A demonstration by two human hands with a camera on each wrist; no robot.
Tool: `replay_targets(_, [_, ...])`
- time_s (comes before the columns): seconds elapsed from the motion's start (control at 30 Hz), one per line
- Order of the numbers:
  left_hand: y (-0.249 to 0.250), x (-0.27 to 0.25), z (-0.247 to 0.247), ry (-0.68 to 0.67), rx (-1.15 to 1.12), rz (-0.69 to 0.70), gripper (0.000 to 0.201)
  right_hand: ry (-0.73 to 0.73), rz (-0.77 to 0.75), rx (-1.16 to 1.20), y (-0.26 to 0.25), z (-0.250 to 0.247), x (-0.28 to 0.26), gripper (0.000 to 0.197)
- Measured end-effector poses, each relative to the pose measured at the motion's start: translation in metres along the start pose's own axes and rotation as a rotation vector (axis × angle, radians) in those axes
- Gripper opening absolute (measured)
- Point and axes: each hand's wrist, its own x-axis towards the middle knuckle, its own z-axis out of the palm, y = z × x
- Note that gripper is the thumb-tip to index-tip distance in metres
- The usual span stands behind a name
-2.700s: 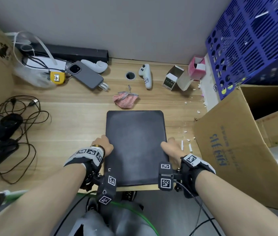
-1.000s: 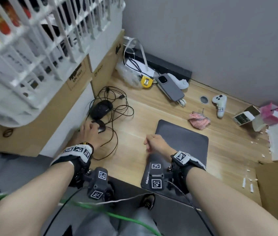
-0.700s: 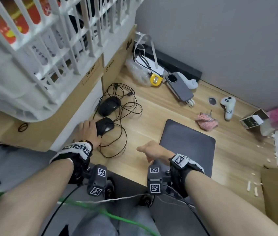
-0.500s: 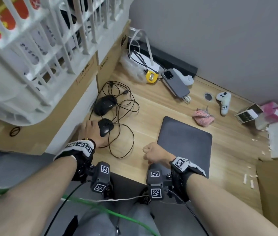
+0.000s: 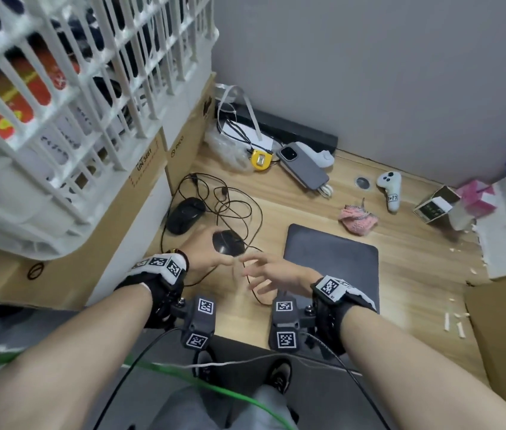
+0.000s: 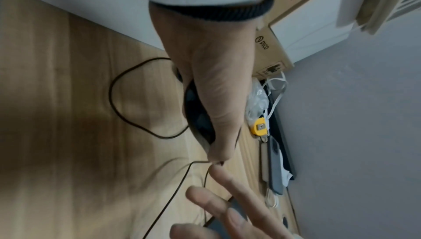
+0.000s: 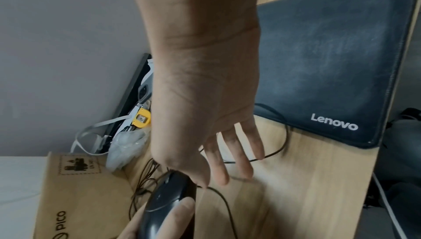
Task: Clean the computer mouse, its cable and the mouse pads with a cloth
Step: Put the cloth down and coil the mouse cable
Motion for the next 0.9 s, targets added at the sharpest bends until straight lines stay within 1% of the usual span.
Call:
replay_targets(0.07, [0.006,0.000,-0.008,-0.031,-0.090,0.066,0.078,0.144,-0.073,0.034,-0.007,-0.007,0.002,0.024])
replay_targets(0.13, [0.011,-0.003,-0.017,-0.060,-0.195,0.101,0.077,0.316,-0.134,0.171,-0.013,-0.016,0.006,0.027])
replay_targets(0.17, [0.012,-0.005,-0.021,-0.070,-0.234,0.114,0.075,0.362,-0.161,0.256,-0.016,-0.021,0.008,0.030])
replay_targets(0.23, [0.017,-0.010,-0.027,-0.101,-0.307,0.144,0.072,0.396,-0.202,0.304,-0.022,-0.029,0.011,0.040])
replay_targets(0.27, [0.021,-0.013,-0.029,-0.119,-0.343,0.162,0.072,0.410,-0.219,0.288,-0.024,-0.032,0.011,0.047])
replay_targets(0.33, [0.028,-0.014,-0.030,-0.164,-0.413,0.191,0.072,0.489,-0.265,0.270,-0.026,-0.037,0.012,0.060])
replay_targets(0.4, [0.035,-0.013,-0.029,-0.199,-0.480,0.202,0.073,0.550,-0.341,0.229,-0.025,-0.040,0.011,0.068])
replay_targets(0.43, [0.040,-0.012,-0.027,-0.213,-0.511,0.205,0.075,0.541,-0.383,0.193,-0.024,-0.042,0.010,0.067])
replay_targets(0.5, [0.047,-0.010,-0.024,-0.256,-0.559,0.207,0.080,0.504,-0.433,0.129,-0.022,-0.045,0.012,0.061])
replay_targets(0.57, [0.056,-0.006,-0.021,-0.299,-0.607,0.212,0.081,0.546,-0.445,0.058,-0.017,-0.050,0.013,0.051])
replay_targets(0.63, [0.064,-0.002,-0.019,-0.341,-0.687,0.209,0.082,0.619,-0.435,-0.005,-0.011,-0.057,0.013,0.045])
replay_targets(0.67, [0.068,0.000,-0.018,-0.368,-0.729,0.204,0.081,0.643,-0.443,-0.020,-0.011,-0.058,0.009,0.050])
replay_targets(0.77, [0.081,0.006,-0.015,-0.416,-0.775,0.169,0.082,0.767,-0.584,-0.022,-0.008,-0.069,0.005,0.081])
replay_targets(0.8, [0.085,0.009,-0.014,-0.425,-0.777,0.163,0.081,0.809,-0.597,0.024,-0.010,-0.073,0.002,0.083])
replay_targets(0.83, [0.088,0.011,-0.014,-0.437,-0.788,0.161,0.077,0.866,-0.603,0.071,-0.010,-0.076,0.005,0.079])
replay_targets(0.9, [0.094,0.013,-0.013,-0.472,-0.818,0.146,0.065,1.005,-0.577,0.078,-0.012,-0.084,-0.001,0.064])
